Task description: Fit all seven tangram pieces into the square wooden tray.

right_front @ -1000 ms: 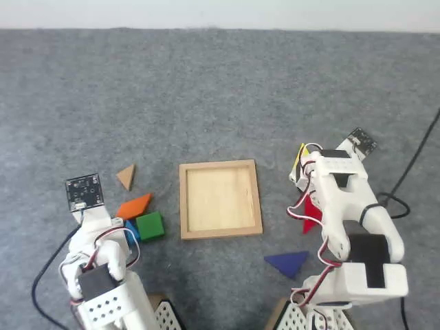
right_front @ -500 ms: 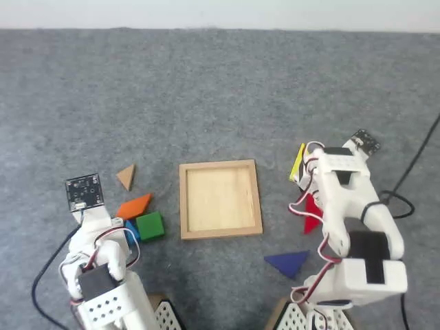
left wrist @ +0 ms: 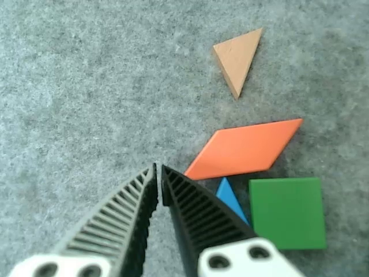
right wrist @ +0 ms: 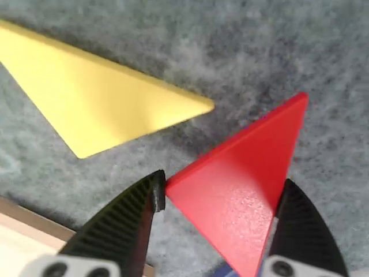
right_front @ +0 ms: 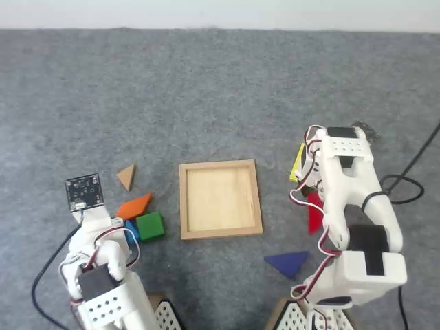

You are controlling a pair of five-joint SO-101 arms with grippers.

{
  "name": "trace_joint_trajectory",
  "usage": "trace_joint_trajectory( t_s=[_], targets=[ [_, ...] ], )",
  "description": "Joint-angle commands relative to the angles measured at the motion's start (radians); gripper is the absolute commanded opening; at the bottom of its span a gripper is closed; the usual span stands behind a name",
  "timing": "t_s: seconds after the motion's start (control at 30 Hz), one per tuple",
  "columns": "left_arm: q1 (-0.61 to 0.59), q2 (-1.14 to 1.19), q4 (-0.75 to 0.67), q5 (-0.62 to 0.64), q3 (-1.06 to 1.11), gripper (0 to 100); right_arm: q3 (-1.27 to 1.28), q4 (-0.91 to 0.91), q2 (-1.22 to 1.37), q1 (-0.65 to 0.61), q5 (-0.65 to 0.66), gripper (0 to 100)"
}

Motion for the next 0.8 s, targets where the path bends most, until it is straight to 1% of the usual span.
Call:
trace_joint_trajectory(
  t_s=[0.0, 0.07, 0.13, 0.27, 0.47, 0.63, 0.77],
  targets=[
    [0.005, -0.017, 0.005, -0.005, -0.012, 1, -0.058, 0.027, -0.004, -0.001, 0.025, 24.6],
    [0.005, -0.017, 0.005, -0.005, -0.012, 1, -0.084, 0.036, -0.004, -0.021, 0.035, 24.6],
    [0.005, -0.017, 0.005, -0.005, -0.012, 1, -0.118, 0.059, -0.004, -0.056, 0.089, 24.6],
    [0.005, -0.017, 0.005, -0.003, -0.012, 1, -0.224, 0.11, 0.002, -0.148, 0.218, 24.7],
    [0.005, -0.017, 0.005, -0.003, -0.012, 1, -0.318, 0.113, -0.002, -0.291, 0.437, 24.8],
    [0.006, -0.017, 0.005, -0.003, -0.012, 1, -0.379, 0.073, 0.007, -0.401, 0.563, 24.8],
    [0.006, -0.017, 0.005, -0.003, -0.012, 1, -0.381, -0.028, 0.008, -0.481, 0.661, 24.7]
  ],
)
